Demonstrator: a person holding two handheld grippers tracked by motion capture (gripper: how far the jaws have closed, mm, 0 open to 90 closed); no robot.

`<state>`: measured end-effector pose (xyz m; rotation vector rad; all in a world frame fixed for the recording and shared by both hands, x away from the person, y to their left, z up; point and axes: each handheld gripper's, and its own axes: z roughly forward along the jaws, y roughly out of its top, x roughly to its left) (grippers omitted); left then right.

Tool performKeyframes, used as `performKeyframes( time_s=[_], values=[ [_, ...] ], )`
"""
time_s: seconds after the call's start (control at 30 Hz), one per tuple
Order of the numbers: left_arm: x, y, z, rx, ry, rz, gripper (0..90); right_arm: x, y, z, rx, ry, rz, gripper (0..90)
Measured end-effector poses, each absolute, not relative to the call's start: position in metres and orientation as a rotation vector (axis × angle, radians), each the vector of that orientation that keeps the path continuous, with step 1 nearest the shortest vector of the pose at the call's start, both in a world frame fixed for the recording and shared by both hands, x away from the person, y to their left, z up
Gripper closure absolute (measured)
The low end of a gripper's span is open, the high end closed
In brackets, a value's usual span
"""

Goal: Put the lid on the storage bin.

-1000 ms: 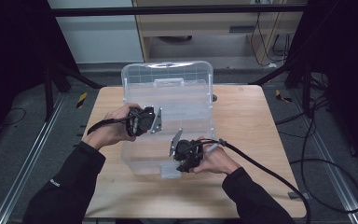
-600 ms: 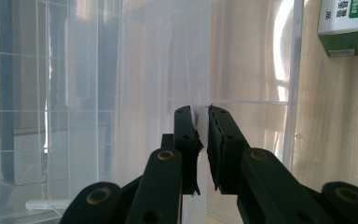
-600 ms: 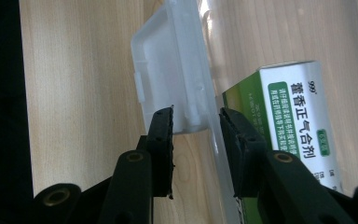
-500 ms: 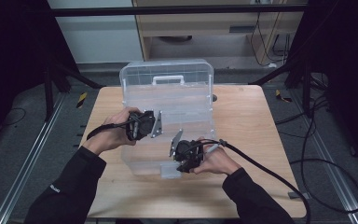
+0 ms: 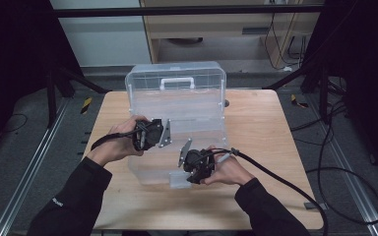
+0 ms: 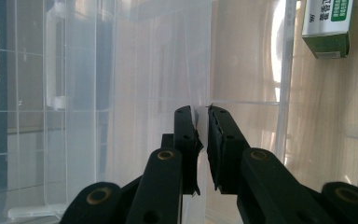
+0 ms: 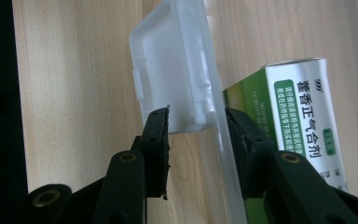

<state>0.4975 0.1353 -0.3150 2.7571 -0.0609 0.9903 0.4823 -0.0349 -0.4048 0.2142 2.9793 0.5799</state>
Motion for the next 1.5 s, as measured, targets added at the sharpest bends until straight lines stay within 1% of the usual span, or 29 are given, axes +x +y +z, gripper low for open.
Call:
performKeyframes(
  time_s=[0.27, 0.47, 0.63, 0.73, 0.77, 0.9, 1.2, 1.4, 1.5],
  values=[
    [0.493, 0.136, -0.316, 2.756, -0.060, 0.981, 81.7, 0.481, -0.035, -0.404, 0.215, 2.971, 0.581, 61.9],
    [0.491, 0.137, -0.318, 2.752, -0.061, 0.965, 81.6, 0.478, -0.036, -0.402, 0.218, 2.968, 0.600, 58.2],
    [0.489, 0.136, -0.319, 2.756, -0.063, 0.959, 81.6, 0.474, -0.043, -0.390, 0.219, 2.927, 0.685, 58.1],
    [0.488, 0.136, -0.319, 2.761, -0.067, 0.963, 81.4, 0.473, -0.046, -0.384, 0.233, 2.918, 0.723, 59.3],
    [0.487, 0.136, -0.319, 2.763, -0.062, 0.955, 81.4, 0.472, -0.051, -0.376, 0.244, 2.892, 0.771, 61.6],
    [0.487, 0.136, -0.319, 2.758, -0.061, 0.952, 81.2, 0.472, -0.059, -0.367, 0.301, 2.859, 0.823, 65.5],
    [0.486, 0.135, -0.320, 2.760, -0.046, 0.956, 81.0, 0.475, -0.083, -0.357, 0.485, 2.785, 0.970, 72.8],
    [0.486, 0.135, -0.320, 2.759, -0.041, 0.960, 80.9, 0.475, -0.102, -0.352, 0.584, 2.690, 1.083, 73.3],
    [0.486, 0.135, -0.320, 2.759, -0.037, 0.961, 81.0, 0.474, -0.110, -0.352, 0.603, 2.671, 1.134, 75.6]
  ],
)
